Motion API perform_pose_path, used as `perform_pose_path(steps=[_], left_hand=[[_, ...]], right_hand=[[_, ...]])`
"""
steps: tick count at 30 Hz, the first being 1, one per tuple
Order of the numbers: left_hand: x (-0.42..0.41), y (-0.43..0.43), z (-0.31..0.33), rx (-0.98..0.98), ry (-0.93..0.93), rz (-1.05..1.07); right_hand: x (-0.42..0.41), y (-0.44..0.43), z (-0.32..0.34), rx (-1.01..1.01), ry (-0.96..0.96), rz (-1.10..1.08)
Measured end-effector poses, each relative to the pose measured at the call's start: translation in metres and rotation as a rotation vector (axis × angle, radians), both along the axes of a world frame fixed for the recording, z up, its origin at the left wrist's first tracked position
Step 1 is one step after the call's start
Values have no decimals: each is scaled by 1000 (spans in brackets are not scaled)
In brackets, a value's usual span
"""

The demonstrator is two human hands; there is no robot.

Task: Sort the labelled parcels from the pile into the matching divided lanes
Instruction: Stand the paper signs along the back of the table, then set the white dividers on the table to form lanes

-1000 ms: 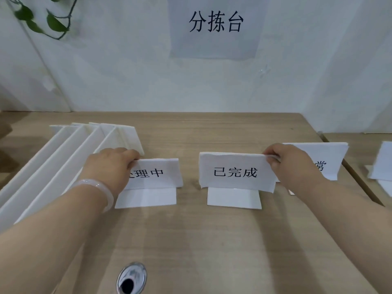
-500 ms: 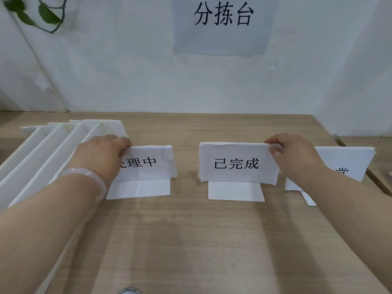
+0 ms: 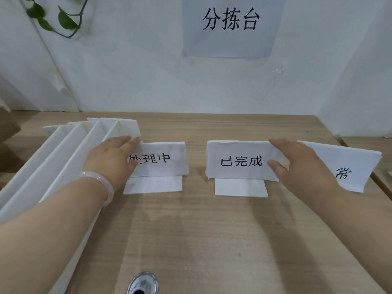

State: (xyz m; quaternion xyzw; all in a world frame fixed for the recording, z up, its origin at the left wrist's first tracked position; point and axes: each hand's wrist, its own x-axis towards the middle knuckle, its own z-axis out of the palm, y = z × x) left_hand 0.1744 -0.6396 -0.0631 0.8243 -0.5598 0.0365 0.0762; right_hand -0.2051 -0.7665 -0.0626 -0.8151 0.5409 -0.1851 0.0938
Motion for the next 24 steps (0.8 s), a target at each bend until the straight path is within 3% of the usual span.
perform_pose_path(steps=[8, 18, 24], left_hand=[[-28, 101, 15, -61, 87, 2], [-89, 323, 33, 38, 259, 103], [-110, 445, 43, 64, 299, 207]], right_hand=[[9, 120, 0, 122, 29, 149], [42, 344, 13, 431, 78, 314], [63, 450, 39, 482, 119, 494]])
